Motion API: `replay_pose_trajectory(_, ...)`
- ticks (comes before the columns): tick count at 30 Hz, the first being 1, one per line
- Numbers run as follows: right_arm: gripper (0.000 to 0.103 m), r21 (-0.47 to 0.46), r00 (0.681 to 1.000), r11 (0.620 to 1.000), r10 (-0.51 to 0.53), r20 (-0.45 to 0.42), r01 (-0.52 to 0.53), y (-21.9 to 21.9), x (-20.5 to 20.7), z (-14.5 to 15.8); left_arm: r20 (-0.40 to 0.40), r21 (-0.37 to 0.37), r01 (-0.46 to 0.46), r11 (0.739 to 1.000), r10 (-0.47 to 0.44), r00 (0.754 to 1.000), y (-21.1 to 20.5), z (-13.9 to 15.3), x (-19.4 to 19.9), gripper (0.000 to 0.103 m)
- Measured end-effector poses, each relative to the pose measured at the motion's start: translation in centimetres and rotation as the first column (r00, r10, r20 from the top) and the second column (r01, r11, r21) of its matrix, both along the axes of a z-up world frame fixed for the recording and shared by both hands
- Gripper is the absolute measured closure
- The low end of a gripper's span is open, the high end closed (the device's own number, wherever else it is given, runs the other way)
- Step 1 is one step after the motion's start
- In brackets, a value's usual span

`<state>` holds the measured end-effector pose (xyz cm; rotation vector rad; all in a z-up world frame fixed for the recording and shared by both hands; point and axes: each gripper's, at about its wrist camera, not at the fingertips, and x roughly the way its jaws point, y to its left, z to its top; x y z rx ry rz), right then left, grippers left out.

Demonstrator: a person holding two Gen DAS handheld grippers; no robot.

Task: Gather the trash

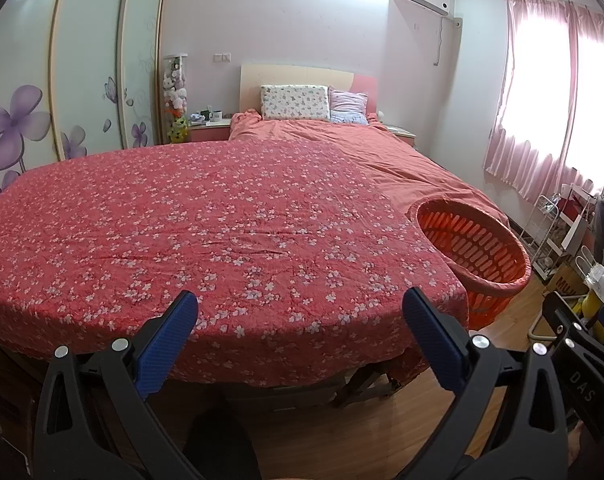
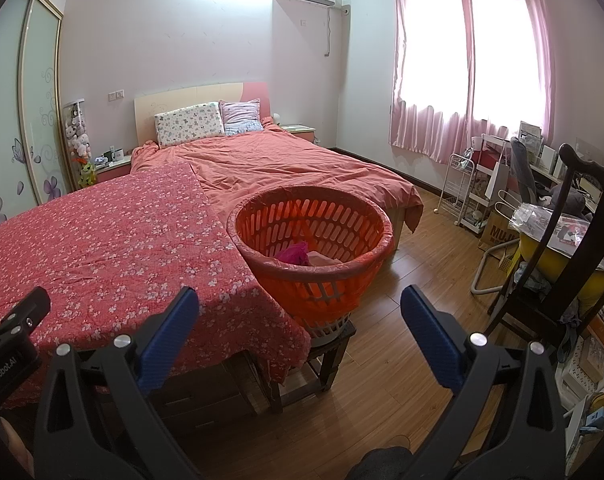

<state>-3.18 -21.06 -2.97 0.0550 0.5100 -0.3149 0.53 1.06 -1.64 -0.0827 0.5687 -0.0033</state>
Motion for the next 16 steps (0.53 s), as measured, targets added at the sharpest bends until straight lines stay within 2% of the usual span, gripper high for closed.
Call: replay_pose_trajectory(16,0.004,0.001,1.0,1.0,0.001,-0.002,-0.001,-0.06,0.0,0.07,0.006,0.019,0.001,1.0,-0.001,1.0,-0.38,0.42,0.03,0.002)
